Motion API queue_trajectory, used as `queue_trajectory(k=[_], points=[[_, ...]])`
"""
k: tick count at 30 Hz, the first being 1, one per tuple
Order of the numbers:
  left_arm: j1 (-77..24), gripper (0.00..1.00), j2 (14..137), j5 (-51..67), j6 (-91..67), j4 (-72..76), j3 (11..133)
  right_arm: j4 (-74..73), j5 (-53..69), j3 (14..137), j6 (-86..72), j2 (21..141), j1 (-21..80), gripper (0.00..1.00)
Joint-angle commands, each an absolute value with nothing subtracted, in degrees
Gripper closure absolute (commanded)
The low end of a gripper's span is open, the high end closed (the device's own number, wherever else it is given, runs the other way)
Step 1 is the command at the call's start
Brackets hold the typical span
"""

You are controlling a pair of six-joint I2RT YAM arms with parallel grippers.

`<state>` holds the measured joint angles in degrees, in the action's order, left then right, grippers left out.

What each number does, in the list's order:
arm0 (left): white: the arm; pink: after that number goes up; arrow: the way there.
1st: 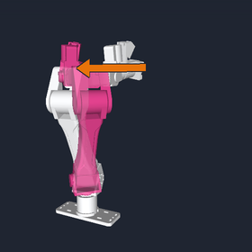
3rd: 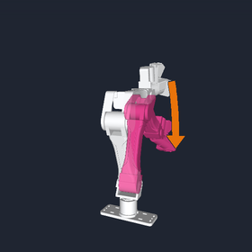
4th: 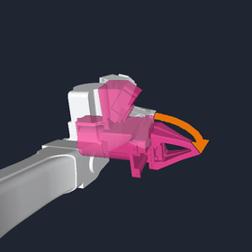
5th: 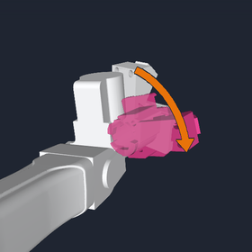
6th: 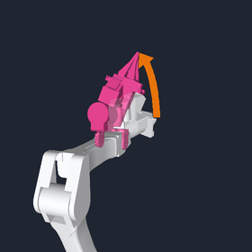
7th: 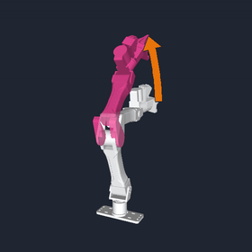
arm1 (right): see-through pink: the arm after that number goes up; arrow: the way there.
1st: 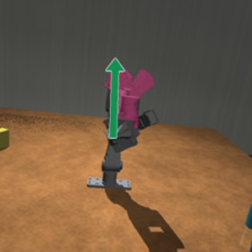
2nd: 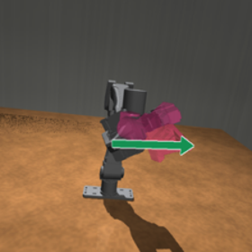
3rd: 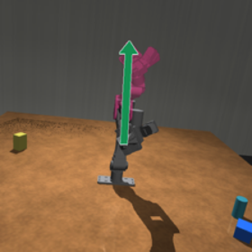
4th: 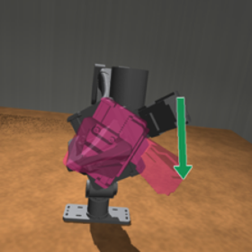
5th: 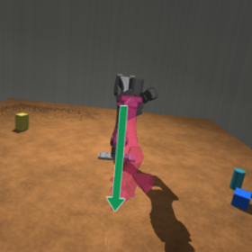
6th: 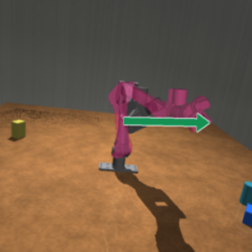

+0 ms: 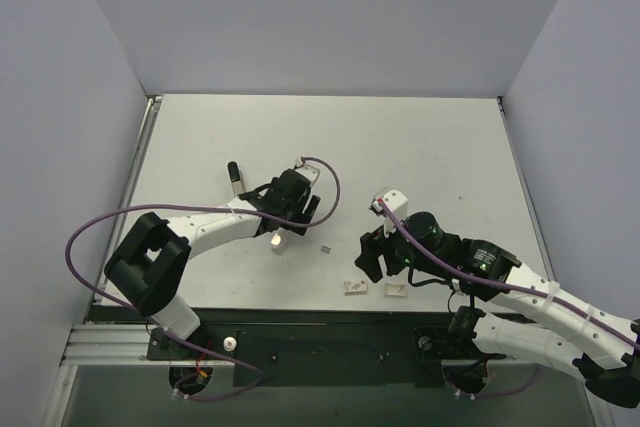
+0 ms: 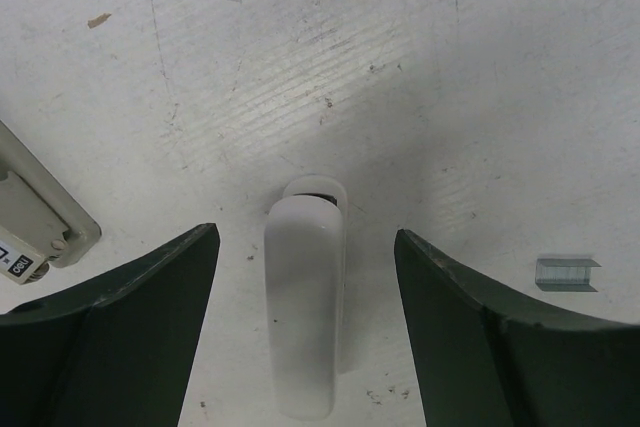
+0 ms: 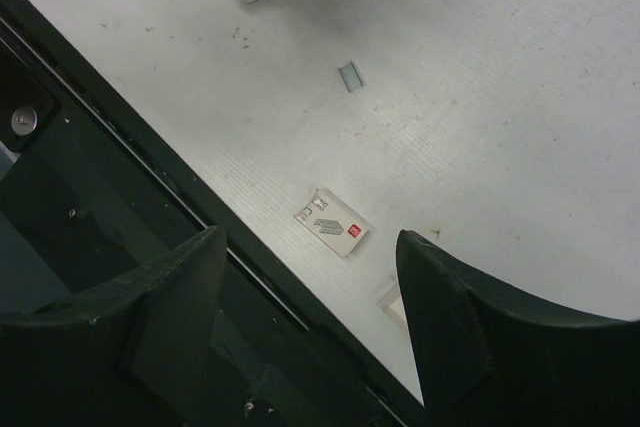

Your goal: Unload the staples from the stapler

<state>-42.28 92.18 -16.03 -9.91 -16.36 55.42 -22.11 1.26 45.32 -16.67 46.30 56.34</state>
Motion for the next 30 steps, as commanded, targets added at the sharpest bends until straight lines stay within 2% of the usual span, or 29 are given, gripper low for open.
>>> queue_trajectory(k=[1,20,27,29,30], points=[[-42.1,0.19,92.4,-14.9,-10.4,-15.7,54.5,-21.1,0.2,45.8,-17.1,46.7,56.9,0.36],[-41.1,0.45,89.9,-13.4,-11.2,-14.6,51.4,-20.1,-2.5,45.5,-17.9,47.9,59.1,0.36],[-41.1,0.73,86.8,-13.4,-11.5,-14.7,50.4,-19.9,-3.8,45.9,-17.9,49.0,60.3,0.36],[-41.3,0.84,85.4,-13.3,-11.8,-14.4,49.7,-19.9,-4.0,45.9,-17.8,48.9,60.5,0.36],[-41.4,1.0,84.2,-12.8,-12.0,-14.3,49.4,-19.9,-4.1,45.9,-17.9,49.0,60.6,0.37]])
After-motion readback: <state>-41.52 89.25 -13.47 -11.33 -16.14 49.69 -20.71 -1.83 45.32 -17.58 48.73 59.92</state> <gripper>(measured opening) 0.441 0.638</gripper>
